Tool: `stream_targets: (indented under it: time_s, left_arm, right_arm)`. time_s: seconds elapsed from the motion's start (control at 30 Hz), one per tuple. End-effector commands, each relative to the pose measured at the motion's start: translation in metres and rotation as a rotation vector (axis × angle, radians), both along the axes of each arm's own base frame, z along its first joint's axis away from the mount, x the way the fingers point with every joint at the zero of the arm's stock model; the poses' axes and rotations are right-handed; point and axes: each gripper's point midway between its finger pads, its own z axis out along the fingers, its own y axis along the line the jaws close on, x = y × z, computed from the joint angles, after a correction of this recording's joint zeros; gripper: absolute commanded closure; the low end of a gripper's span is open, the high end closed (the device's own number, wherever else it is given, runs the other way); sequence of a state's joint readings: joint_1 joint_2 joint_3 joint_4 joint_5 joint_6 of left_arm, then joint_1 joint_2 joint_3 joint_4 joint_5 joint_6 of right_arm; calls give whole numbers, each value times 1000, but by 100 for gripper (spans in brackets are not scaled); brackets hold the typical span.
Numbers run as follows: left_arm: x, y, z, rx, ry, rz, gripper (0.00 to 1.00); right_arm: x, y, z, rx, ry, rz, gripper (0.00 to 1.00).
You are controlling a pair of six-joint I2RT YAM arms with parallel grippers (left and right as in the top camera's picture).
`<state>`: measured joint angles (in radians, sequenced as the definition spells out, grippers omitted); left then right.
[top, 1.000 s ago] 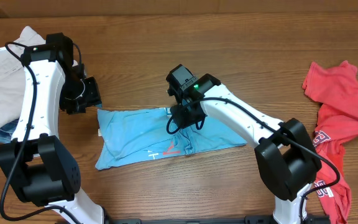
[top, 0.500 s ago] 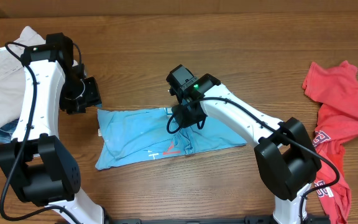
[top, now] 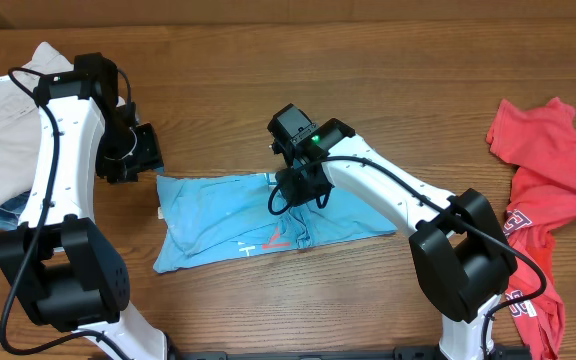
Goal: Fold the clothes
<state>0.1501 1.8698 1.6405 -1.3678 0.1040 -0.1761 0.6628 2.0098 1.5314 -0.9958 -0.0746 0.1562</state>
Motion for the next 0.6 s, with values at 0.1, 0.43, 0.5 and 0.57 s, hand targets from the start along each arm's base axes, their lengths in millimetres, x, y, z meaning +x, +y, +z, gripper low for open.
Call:
stream_targets:
  time_s: [0.1, 0.43, 0.5, 0.57]
  left_arm:
    - [1, 2, 11, 16, -37, -23, 49]
    - [1, 2, 11, 15, -37, -23, 48]
    - [1, 2, 11, 16, -36, -23, 48]
    - [1, 2, 11, 15, -36, -23, 48]
  right_arm:
    - [-3, 3, -5, 12, 23, 5, 84]
    - [-7, -1, -15, 1, 32, -7, 85]
    - [-6, -1, -15, 4, 29, -8, 89]
    - [-5, -2, -15, 0, 26, -11, 96]
